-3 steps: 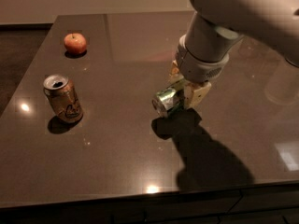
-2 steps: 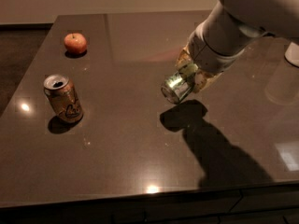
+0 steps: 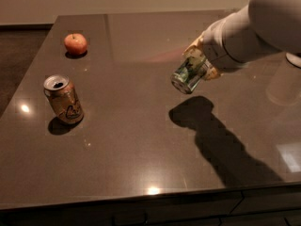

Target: Place green can upright

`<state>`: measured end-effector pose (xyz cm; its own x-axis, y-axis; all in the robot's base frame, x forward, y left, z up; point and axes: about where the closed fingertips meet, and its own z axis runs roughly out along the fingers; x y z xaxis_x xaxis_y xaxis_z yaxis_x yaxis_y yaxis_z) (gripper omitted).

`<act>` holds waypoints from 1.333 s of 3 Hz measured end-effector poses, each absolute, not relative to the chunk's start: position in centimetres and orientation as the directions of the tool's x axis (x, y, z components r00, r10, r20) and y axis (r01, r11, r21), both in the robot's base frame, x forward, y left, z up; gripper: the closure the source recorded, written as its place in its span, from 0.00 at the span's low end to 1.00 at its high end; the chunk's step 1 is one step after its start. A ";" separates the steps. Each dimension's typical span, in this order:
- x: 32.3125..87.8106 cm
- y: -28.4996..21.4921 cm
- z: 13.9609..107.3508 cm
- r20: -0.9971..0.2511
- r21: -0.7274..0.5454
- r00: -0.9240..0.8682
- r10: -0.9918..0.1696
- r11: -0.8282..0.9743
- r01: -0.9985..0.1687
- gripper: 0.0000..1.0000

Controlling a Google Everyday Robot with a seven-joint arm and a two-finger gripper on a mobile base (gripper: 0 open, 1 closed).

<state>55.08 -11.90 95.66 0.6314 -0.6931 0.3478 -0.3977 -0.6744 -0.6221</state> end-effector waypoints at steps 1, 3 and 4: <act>54.6 -12.0 96.2 0.492 -0.637 0.609 -0.622 -0.734 -0.234 1.00; 55.0 -11.7 96.9 0.518 -0.640 0.600 -0.609 -0.742 -0.201 1.00; 55.1 -11.3 97.4 0.584 -0.599 0.614 -0.530 -0.792 -0.114 1.00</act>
Offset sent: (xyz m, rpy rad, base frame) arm -0.0043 -0.0005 0.0048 -0.0510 -0.1543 0.0697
